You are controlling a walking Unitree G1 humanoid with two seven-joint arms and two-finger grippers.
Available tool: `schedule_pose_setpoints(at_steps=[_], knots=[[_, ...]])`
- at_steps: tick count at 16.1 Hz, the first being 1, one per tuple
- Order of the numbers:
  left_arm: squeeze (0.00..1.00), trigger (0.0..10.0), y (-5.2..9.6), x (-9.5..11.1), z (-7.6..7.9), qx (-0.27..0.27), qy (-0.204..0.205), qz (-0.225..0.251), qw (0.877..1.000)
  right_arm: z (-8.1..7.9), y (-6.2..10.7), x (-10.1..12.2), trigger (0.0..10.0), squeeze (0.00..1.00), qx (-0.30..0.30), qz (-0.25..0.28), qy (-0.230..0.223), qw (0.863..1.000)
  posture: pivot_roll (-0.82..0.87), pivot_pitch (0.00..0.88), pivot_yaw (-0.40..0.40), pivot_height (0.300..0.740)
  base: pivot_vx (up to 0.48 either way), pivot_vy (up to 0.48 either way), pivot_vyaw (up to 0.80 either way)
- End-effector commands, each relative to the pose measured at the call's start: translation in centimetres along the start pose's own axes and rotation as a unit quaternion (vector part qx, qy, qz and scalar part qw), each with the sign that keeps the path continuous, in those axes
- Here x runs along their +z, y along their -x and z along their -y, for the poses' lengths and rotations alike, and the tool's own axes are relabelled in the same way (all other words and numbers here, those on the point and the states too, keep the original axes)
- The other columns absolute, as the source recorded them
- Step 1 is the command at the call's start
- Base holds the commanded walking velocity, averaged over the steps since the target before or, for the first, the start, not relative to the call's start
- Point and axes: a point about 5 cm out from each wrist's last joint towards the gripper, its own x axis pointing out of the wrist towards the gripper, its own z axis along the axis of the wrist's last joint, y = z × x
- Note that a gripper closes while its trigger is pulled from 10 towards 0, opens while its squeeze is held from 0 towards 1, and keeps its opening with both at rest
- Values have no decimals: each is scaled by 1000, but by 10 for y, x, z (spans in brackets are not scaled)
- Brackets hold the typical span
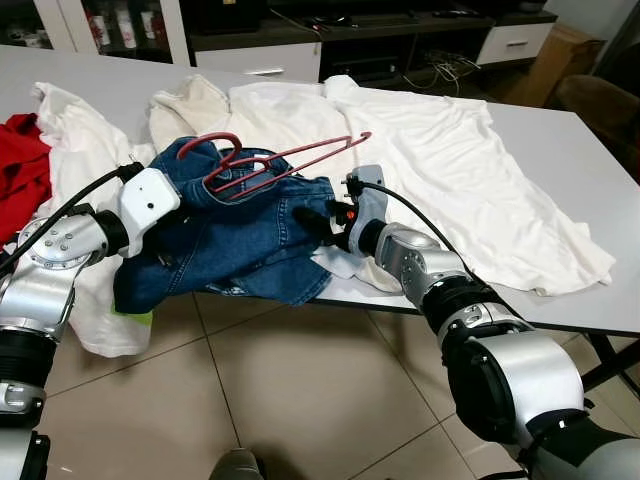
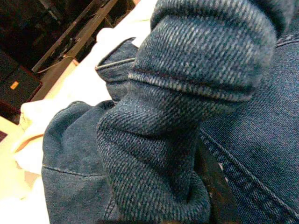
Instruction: Hang hanger
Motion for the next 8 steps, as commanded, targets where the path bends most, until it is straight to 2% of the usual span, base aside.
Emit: schedule_pose_setpoints(at_steps=[1,2,3,8], knots=[[0,8157,-2,7,-2,5,-8,16,1000,1,2,-1,3882,0,5,0,-20,1000,154,0,-77,740,0,0,0],[0,8157,-2,7,-2,4,-9,16,1000,1,2,0,3098,0,7,4,-19,1000,152,0,-78,740,0,0,0],[0,8118,-3,7,-2,4,-9,16,1000,1,2,0,0,0,7,6,-23,1000,152,0,-78,740,0,0,0],[0,8078,-4,8,-2,7,-12,18,1000,5,5,8,0,0,7,37,-48,998,150,0,-78,740,0,0,0]])
